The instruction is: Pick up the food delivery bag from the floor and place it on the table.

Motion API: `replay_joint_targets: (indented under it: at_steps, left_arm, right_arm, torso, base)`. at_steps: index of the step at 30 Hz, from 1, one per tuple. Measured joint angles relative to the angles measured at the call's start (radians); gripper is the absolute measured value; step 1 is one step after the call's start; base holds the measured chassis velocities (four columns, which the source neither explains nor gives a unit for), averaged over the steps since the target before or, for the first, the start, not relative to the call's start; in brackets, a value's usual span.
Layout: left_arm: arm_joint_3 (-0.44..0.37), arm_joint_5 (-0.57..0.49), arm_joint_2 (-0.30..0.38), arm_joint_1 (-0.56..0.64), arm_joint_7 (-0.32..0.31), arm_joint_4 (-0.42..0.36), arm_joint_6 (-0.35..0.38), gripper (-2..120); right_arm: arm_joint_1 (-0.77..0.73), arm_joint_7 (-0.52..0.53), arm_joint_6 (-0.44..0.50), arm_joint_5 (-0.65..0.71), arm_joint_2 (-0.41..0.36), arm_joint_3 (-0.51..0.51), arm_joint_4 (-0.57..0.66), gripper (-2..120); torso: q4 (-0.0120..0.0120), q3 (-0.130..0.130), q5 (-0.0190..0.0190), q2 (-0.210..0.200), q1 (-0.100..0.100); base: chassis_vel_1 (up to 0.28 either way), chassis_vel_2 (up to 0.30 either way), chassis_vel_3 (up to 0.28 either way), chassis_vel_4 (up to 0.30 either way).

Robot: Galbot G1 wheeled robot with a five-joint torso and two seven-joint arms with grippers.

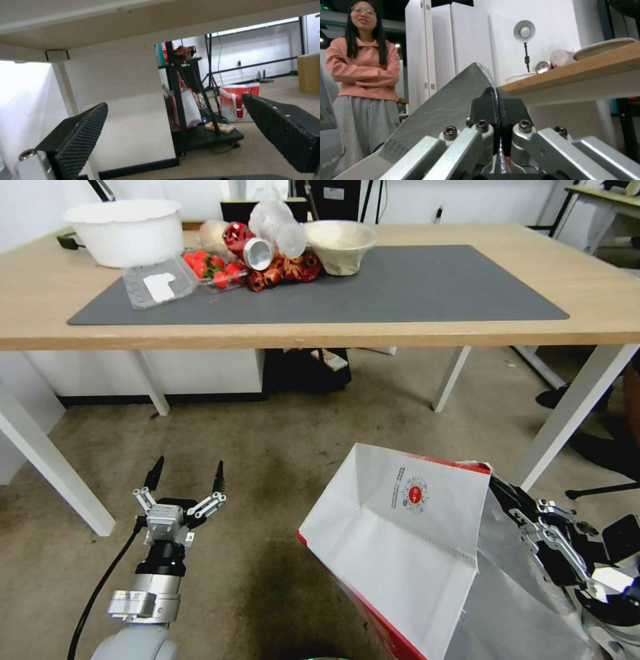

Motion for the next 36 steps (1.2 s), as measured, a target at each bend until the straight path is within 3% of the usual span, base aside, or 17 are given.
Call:
replay_joint_targets:
  at_steps: [36]
  left_arm:
    - [0.001,0.004,-0.002,0.016,0.003,-0.018,0.002,100]
  right_arm:
    - [0.009,-0.028,-0.015,0.003,0.003,-0.007,0.001,0]
  torso:
    - [0.0001,0.113,0.0,0.143,0.031]
  base:
    - [0.0,0.0,0.0,0.0]
